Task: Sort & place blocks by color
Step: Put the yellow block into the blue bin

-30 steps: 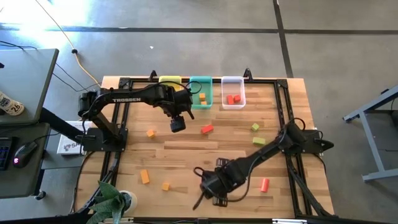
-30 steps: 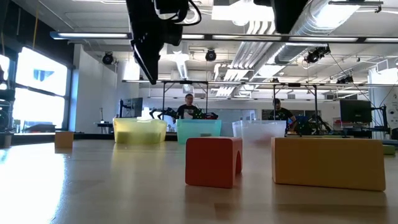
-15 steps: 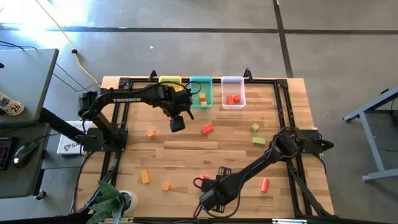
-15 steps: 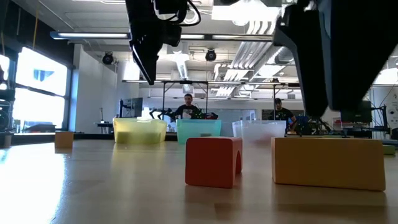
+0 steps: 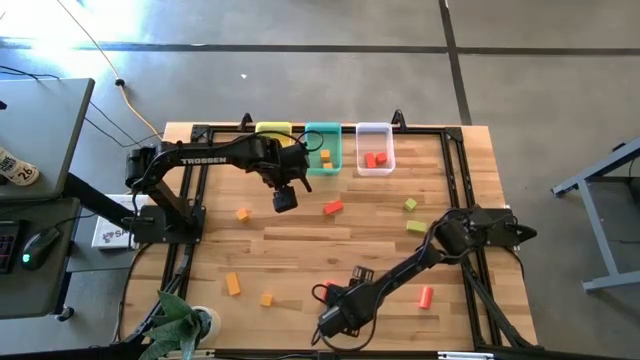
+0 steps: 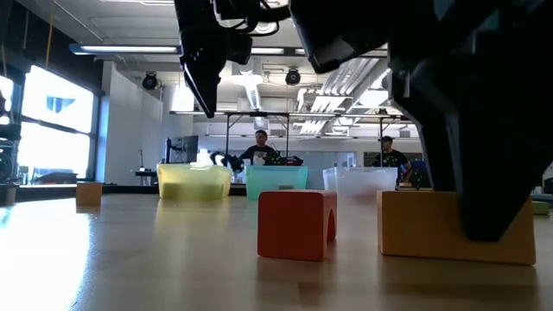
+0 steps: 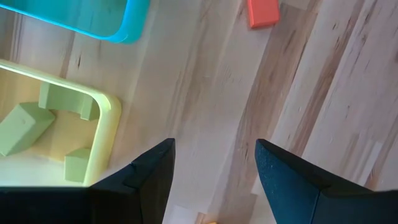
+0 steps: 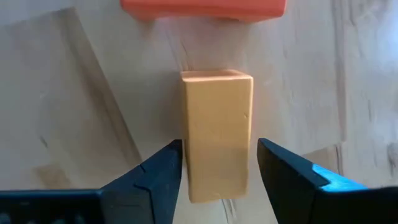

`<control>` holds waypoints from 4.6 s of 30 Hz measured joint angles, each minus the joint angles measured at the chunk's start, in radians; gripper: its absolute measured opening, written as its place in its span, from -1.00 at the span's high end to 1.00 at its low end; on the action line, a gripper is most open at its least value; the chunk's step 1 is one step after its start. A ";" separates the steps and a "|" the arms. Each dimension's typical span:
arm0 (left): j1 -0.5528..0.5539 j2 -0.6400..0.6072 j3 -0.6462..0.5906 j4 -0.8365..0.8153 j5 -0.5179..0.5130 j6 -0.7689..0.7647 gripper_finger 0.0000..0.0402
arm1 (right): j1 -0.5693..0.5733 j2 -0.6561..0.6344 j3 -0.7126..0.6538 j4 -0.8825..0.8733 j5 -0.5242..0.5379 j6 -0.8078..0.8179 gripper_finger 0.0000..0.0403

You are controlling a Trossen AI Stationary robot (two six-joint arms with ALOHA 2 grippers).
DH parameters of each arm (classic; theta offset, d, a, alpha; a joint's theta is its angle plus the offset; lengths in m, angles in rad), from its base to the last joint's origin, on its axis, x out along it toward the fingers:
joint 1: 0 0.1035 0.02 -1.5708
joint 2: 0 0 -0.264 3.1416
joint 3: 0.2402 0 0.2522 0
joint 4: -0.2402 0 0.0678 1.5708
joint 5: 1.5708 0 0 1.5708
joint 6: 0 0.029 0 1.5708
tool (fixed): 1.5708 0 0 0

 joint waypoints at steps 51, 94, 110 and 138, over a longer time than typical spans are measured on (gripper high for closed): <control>0.014 0.000 0.000 0.283 0.271 0.340 -0.04 | -0.387 -0.364 0.049 -0.157 0.166 -0.475 0.46; 0.116 -0.001 -0.002 0.558 0.532 0.484 -0.04 | -0.713 -0.422 0.049 -0.079 0.029 -0.883 0.46; 0.130 -0.003 -0.002 0.644 0.571 0.452 0.05 | -0.732 -0.445 0.049 -0.029 -0.032 -0.883 0.46; 0.186 0.003 0.001 0.563 0.352 0.606 0.49 | -0.738 -0.443 0.049 -0.055 0.168 -0.886 -0.02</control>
